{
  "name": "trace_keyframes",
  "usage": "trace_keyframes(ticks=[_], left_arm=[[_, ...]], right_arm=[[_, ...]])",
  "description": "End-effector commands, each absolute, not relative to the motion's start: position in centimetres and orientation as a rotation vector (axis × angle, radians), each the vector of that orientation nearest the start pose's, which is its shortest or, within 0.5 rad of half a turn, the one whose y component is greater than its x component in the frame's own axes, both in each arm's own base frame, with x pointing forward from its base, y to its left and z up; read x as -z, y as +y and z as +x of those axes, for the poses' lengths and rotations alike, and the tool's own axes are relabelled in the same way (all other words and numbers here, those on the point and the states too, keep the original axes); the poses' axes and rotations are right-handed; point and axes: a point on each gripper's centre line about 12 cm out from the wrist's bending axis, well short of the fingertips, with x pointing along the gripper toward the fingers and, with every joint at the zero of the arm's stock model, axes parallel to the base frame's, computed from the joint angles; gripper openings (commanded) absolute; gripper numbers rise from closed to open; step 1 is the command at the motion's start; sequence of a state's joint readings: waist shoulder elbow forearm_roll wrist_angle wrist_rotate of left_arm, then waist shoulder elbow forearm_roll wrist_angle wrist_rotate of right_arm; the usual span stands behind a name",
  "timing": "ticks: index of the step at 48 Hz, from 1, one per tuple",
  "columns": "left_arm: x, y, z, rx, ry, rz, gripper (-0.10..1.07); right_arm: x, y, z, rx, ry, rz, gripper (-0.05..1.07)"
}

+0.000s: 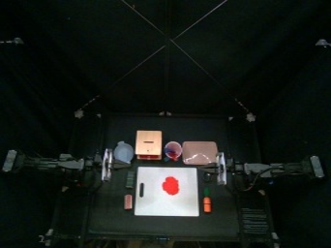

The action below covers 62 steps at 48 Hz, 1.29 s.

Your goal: Grasp salmon sushi

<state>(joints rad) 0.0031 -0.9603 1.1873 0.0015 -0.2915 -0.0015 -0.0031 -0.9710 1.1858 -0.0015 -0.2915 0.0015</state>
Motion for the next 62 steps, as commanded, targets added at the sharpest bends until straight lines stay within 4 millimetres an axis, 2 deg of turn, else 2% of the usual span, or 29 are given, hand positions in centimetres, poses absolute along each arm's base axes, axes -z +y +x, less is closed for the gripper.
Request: trace_keyframes(ticks=[1,4,14,19,34,39,43,47,62], left_arm=[[-29.2,-0.1,20.7,0.003,-0.075,-0.017,-0.06],[-28.9,-0.1,20.9,0.003,-0.061,-0.027,-0.07],[-28.0,-0.3,21.2,-0.008,-0.011,-0.186,0.03],[-27.3,-1.0,21.2,0.003,0.050,-0.315,0.13],[-24.4,-2.8,20.9,0.013,0.351,-0.747,0.72],[-23.7,-3.2,20.9,0.010,0.405,-0.822,0.90],[-23.4,-3.4,21.0,0.011,0.435,-0.852,0.99],[-22.9,-3.7,21.1,0.006,0.473,-0.880,1.03],[-19.7,-4.7,21.9,-0.057,0.666,-1.052,1.03]], right_arm=[[-29.7,0.1,20.0,-0.004,-0.091,-0.003,0.00],[-29.4,0.1,20.0,-0.004,-0.083,-0.001,0.00],[-28.4,0.1,20.1,-0.003,-0.051,0.003,0.01],[-28.1,0.1,20.3,-0.004,-0.038,0.000,0.01],[-27.3,-0.1,20.5,0.002,-0.009,-0.001,0.01],[-27.2,-0.1,20.6,0.002,-0.002,-0.001,0.01],[-27.1,-0.1,20.7,0.002,0.003,-0.001,0.01],[-27.0,-0.1,20.7,0.002,0.006,0.000,0.01],[-26.5,-0.1,20.7,0.002,0.020,0.000,0.01]])
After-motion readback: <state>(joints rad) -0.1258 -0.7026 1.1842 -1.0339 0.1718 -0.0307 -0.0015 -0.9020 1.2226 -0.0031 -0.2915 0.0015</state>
